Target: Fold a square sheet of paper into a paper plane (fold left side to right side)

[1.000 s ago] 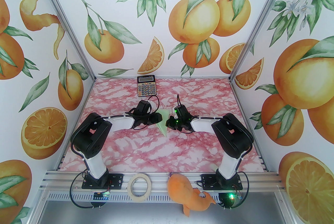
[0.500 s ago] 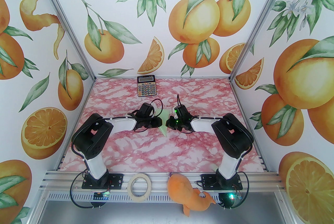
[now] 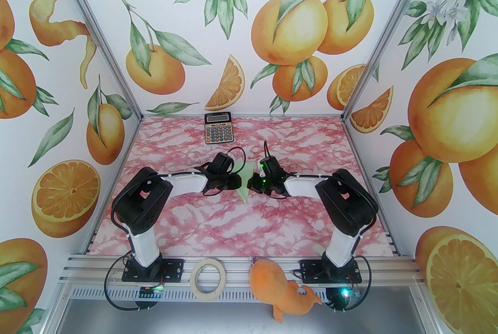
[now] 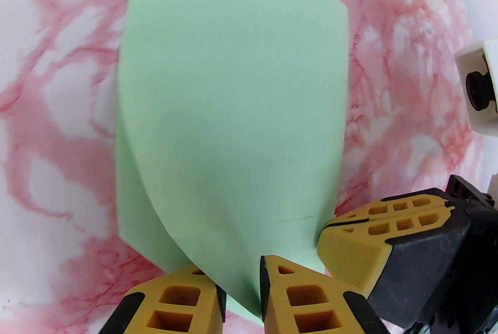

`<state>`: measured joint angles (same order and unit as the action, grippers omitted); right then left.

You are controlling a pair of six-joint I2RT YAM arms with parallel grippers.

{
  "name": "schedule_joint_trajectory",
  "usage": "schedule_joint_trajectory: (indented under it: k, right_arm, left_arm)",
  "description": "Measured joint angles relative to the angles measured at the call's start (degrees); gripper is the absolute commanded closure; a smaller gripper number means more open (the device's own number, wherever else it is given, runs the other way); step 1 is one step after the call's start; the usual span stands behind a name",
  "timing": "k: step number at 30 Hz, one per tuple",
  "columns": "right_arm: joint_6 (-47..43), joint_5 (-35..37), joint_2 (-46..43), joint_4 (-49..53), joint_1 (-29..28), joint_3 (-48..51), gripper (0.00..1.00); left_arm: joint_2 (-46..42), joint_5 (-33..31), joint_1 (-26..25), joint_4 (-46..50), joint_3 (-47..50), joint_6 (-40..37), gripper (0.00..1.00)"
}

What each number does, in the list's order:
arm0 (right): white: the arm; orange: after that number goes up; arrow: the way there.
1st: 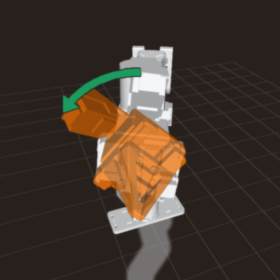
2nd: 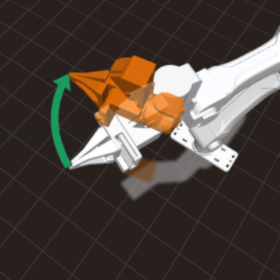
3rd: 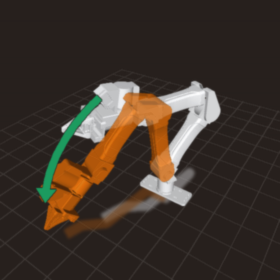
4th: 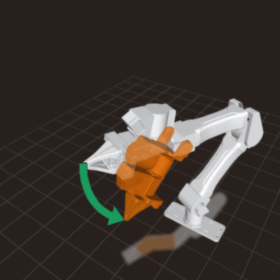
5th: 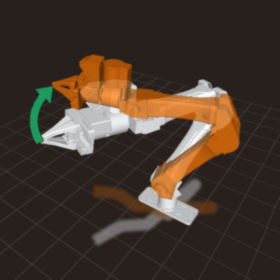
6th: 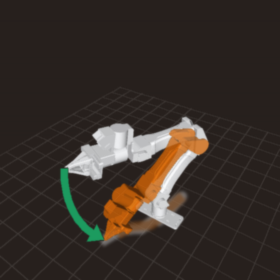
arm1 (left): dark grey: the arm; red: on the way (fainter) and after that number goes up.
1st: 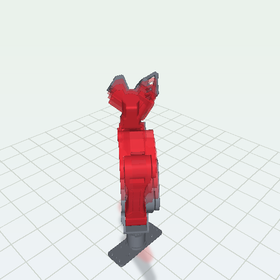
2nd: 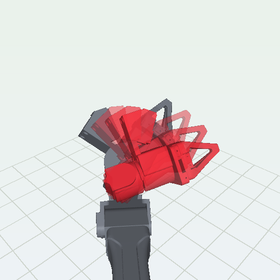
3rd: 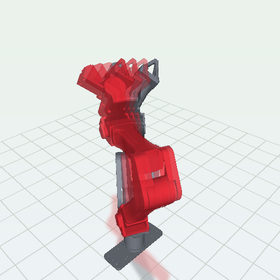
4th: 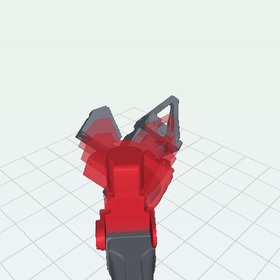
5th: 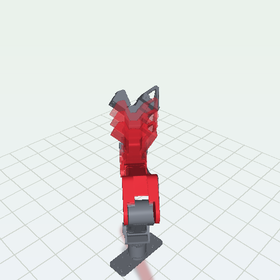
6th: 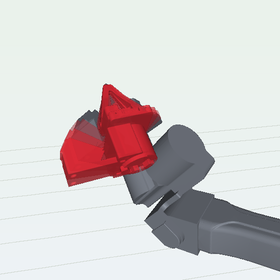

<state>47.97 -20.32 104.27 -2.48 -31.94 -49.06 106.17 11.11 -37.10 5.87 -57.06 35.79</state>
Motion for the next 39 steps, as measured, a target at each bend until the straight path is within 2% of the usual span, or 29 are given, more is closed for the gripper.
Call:
schedule_joint_trajectory:
  k: [1, 3, 10, 22, 39]
  right_arm:
    - [0.0, 0.0, 0.0, 0.0, 0.0, 0.0, 1.0]
    - [0.0, 0.0, 0.0, 0.0, 0.0, 0.0, 1.0]
    - [0.0, 0.0, 0.0, 0.0, 0.0, 0.0, 1.0]
    - [0.0, 0.0, 0.0, -0.1, 0.0, 0.0, 1.0]
    - [0.0, 0.0, 0.1, -0.2, 0.0, 0.0, 1.0]
  left_arm:
    - [0.1, -0.3, -0.1, 0.0, -0.1, -0.1, 0.91]
    - [0.1, -0.7, -0.3, 0.1, -0.2, -0.7, 0.72]
    - [0.1, -1.1, -0.4, 1.0, -1.0, -0.6, 0.66]
    - [-1.8, -0.1, 1.9, 1.9, -1.0, -1.2, 0.67]
    - [-1.2, 8.0, 1.7, -5.5, -1.2, 1.8, 0.67]
